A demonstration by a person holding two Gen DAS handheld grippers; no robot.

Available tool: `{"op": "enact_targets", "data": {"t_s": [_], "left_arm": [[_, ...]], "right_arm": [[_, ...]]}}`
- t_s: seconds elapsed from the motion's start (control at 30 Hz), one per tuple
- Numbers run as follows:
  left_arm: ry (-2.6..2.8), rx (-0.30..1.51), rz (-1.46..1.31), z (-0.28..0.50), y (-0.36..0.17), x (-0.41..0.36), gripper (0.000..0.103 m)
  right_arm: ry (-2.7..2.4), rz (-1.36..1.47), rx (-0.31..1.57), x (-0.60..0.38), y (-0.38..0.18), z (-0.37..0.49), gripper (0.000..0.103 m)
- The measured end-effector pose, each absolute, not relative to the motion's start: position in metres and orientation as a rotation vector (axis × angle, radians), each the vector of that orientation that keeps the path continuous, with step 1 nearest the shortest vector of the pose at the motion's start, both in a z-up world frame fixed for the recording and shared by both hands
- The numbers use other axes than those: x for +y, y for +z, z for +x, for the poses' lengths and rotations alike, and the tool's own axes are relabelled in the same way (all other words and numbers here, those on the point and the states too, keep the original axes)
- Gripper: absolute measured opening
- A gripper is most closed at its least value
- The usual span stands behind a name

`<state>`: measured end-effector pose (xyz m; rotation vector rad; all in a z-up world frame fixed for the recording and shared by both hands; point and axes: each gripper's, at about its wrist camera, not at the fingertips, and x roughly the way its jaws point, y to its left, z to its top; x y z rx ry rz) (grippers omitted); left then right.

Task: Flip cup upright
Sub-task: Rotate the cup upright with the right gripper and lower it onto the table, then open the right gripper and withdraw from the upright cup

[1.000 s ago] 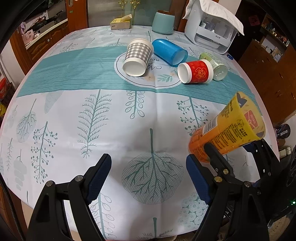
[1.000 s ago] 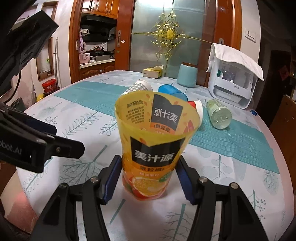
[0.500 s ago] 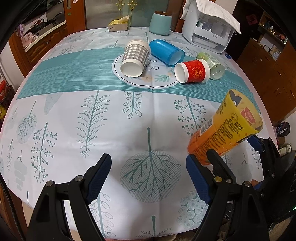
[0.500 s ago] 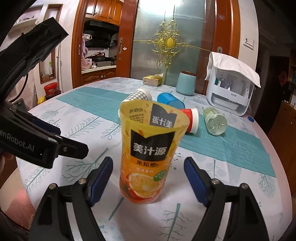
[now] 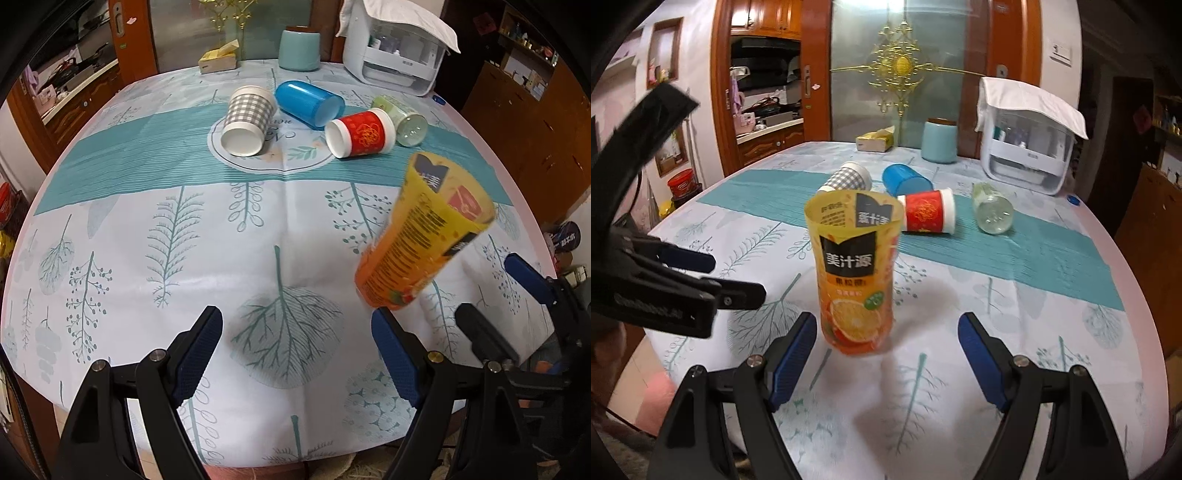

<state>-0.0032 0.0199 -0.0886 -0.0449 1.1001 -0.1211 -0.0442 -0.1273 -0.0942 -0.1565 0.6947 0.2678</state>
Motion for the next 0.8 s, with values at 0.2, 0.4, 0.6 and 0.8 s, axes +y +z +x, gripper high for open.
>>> {"op": "enact_targets", "data": {"t_s": [0.2, 0.4, 0.6, 0.8], "left_arm": [[-0.135, 1.088, -0.012, -0.011, -0.083, 0.005, 0.082], [-0.143, 1.060, 0.014, -0.022, -0.069, -0.006, 0.082], [-0.123, 1.026, 0.024, -0.028, -0.051, -0.011, 0.082], [-0.091, 0.983, 0.000, -0.032, -0.035, -0.012, 0.082]], "right_arm": [[0.239, -0.059, 0.763, -0.143, -0.079, -0.050, 0.079], [0.190, 0.014, 0.835, -0.154, -0.065, -0.051, 0.079], [0.159, 0.051, 0.872, -0.159, -0.053, -0.054, 0.079], [0.149, 0.032, 0.826, -0.157, -0.038, -0.059, 0.079]]}}
